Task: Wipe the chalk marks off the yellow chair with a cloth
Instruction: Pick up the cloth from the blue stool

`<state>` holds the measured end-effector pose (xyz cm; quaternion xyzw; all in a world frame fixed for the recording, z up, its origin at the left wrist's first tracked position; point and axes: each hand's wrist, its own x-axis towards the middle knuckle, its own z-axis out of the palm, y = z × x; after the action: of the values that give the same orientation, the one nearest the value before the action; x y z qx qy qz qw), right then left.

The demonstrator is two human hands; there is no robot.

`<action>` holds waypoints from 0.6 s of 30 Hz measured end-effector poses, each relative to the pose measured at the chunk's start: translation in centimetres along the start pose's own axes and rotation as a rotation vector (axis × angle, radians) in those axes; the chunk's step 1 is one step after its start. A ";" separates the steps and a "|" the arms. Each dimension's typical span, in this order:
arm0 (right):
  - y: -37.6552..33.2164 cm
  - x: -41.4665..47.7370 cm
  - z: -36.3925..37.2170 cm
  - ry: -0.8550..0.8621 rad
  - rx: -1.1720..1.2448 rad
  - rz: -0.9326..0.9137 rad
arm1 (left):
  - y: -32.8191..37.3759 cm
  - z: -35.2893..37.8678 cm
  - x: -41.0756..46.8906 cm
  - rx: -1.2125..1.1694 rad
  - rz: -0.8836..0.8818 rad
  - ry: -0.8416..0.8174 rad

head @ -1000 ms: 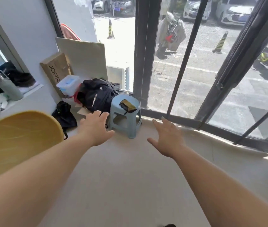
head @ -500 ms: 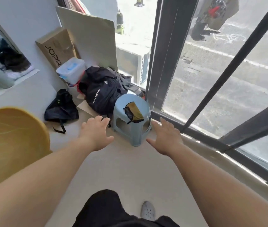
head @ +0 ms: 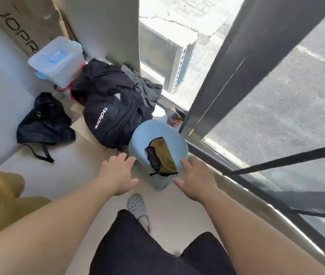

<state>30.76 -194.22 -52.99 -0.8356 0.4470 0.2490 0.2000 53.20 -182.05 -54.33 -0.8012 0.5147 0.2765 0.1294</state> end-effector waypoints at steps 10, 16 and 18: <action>0.9 19.2 8.7 -0.243 -0.029 -0.178 | 0.9 10.5 17.7 -0.218 -0.093 -0.198; 2.0 24.9 14.6 -0.333 -0.114 -0.308 | 2.3 17.0 21.2 -0.388 -0.174 -0.305; 2.1 25.2 15.6 -0.315 -0.126 -0.331 | 2.7 18.1 21.5 -0.375 -0.182 -0.293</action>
<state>37.32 -202.94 -80.63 -0.8591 0.2506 0.3676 0.2531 51.96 -190.55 -81.24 -0.8056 0.3558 0.4675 0.0758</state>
